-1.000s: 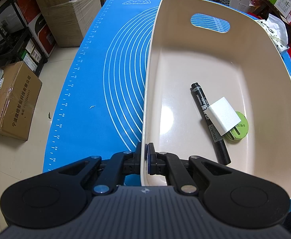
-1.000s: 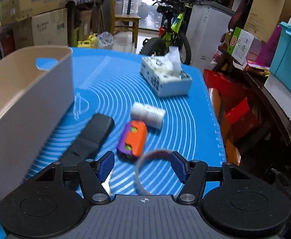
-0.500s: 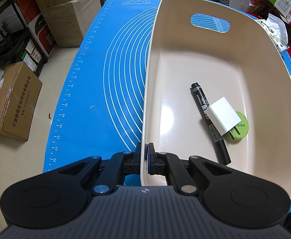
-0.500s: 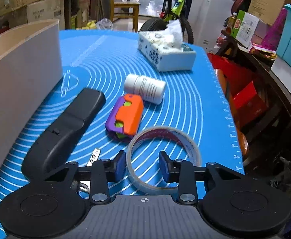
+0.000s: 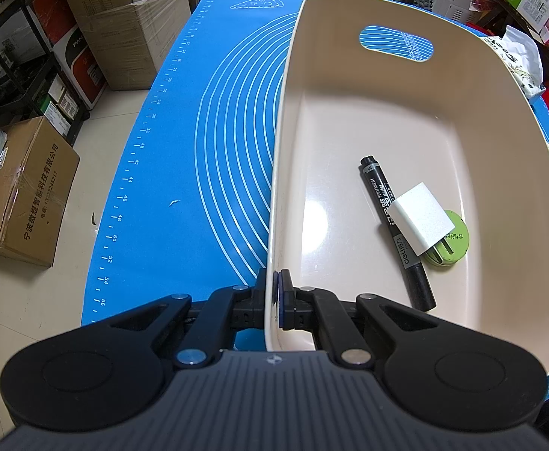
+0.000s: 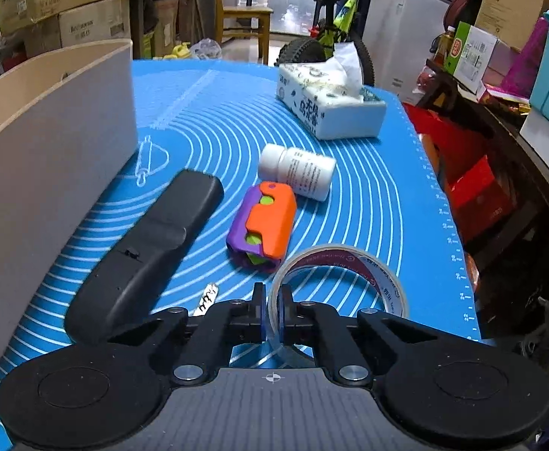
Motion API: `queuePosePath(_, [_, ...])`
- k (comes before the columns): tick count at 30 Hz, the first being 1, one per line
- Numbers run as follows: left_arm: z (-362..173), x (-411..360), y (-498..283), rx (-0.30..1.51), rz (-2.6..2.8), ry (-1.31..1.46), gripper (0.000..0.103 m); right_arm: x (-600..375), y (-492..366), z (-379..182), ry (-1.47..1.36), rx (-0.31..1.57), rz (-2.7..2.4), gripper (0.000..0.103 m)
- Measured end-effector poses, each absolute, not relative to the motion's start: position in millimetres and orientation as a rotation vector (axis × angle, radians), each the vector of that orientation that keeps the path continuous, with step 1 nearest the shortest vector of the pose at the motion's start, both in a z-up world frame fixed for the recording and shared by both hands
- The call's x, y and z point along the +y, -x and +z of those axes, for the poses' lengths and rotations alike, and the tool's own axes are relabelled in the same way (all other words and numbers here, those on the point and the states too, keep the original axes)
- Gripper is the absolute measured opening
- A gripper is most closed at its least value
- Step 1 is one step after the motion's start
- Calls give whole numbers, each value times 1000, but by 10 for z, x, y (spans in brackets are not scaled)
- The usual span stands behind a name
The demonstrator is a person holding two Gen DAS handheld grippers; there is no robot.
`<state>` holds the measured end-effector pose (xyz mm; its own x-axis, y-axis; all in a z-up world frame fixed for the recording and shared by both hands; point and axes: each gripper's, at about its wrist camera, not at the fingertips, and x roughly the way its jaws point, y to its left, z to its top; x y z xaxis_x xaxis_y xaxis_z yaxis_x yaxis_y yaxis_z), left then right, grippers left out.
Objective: Organize rigid objects
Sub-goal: 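Move the right tool back and grasp the tape roll, then carry the tape roll over the basket and open the right tool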
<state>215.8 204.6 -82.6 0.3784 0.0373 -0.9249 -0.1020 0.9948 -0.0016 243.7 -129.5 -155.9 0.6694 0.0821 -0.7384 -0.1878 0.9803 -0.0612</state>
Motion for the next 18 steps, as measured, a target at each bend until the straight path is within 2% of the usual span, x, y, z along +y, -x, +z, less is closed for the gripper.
queuePosePath(18, [-828,2046,-2157,1180,89,62,6,-965,-2238,-655,61,563,205,18])
